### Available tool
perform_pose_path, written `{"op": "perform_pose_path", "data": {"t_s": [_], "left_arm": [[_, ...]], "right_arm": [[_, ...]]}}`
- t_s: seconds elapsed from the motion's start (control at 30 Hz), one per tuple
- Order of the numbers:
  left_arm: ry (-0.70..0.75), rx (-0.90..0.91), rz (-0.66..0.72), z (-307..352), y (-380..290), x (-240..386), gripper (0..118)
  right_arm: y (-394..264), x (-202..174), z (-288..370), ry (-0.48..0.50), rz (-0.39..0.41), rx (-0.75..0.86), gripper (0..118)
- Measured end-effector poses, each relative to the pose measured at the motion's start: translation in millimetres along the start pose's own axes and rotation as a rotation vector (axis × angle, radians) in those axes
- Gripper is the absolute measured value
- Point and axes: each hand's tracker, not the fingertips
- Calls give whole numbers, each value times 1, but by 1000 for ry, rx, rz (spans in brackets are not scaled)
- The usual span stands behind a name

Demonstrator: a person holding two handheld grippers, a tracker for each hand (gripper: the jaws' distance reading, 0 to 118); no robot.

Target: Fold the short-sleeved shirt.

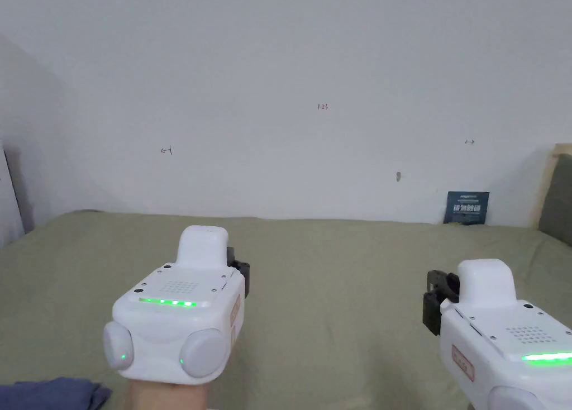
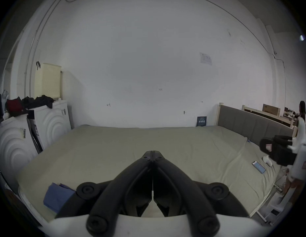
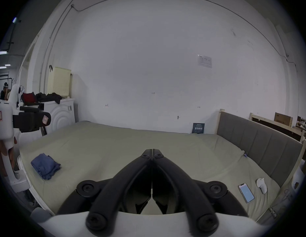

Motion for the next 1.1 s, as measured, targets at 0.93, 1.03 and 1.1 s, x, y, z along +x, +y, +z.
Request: {"op": "perform_pose_path", "data": {"t_s": [0.93,1.03,1.1], "left_arm": [[85,-65,-60,16,11,-7,118],[128,-8,-140,24,6,2,118],[122,-5,-140,27,4,2,118]], "right_arm": [[13,-4,11,0,-30,60,118],[13,-4,10,3,-36,50,118],[11,-4,12,11,-39,58,118]]}}
